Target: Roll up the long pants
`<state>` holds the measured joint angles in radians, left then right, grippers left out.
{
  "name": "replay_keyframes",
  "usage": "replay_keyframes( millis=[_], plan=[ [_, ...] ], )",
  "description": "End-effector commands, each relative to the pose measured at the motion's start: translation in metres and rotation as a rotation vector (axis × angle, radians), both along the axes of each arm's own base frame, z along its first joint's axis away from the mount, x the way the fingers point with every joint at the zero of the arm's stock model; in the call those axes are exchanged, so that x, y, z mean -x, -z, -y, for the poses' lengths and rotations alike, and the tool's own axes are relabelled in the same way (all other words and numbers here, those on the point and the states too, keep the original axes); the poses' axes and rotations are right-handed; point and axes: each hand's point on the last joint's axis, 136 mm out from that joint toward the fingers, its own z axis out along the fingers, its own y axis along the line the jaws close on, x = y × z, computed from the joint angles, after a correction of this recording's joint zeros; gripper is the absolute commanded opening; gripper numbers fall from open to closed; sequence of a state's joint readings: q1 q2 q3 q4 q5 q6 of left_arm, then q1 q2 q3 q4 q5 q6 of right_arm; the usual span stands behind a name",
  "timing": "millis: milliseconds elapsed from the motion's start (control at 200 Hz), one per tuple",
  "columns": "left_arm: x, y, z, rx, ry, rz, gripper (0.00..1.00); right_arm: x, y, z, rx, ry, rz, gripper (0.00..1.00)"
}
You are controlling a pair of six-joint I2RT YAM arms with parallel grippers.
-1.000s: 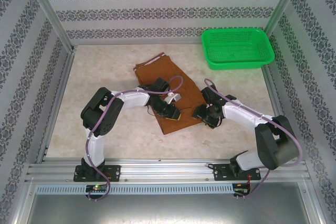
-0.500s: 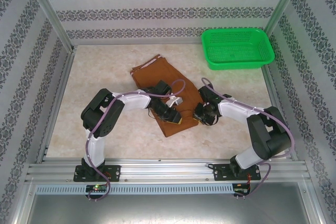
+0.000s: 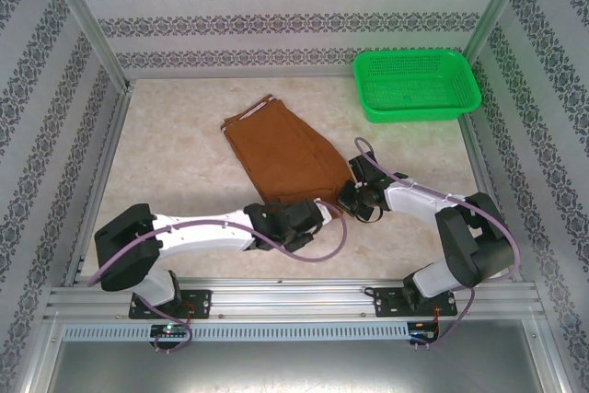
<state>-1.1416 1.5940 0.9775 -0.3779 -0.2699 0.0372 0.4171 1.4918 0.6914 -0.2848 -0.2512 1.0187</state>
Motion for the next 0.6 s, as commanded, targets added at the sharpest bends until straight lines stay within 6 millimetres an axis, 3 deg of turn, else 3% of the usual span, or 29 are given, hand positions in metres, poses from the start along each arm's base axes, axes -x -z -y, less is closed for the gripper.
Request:
replay_keyframes(
  millis=[0,385,595],
  plan=[
    [-0.021,0.010,-0.014,-0.156,-0.009,0.190,0.51,0.031,0.020,0.016,0.083,-0.004,-0.098,0.00],
    [-0.025,0.021,0.028,-0.163,0.175,0.232,0.56,0.032,0.017,0.012,0.059,-0.007,-0.076,0.00],
    [-0.041,0.067,0.019,-0.256,0.155,0.119,0.56,0.028,0.019,0.007,0.043,-0.012,-0.079,0.00]
  ],
)
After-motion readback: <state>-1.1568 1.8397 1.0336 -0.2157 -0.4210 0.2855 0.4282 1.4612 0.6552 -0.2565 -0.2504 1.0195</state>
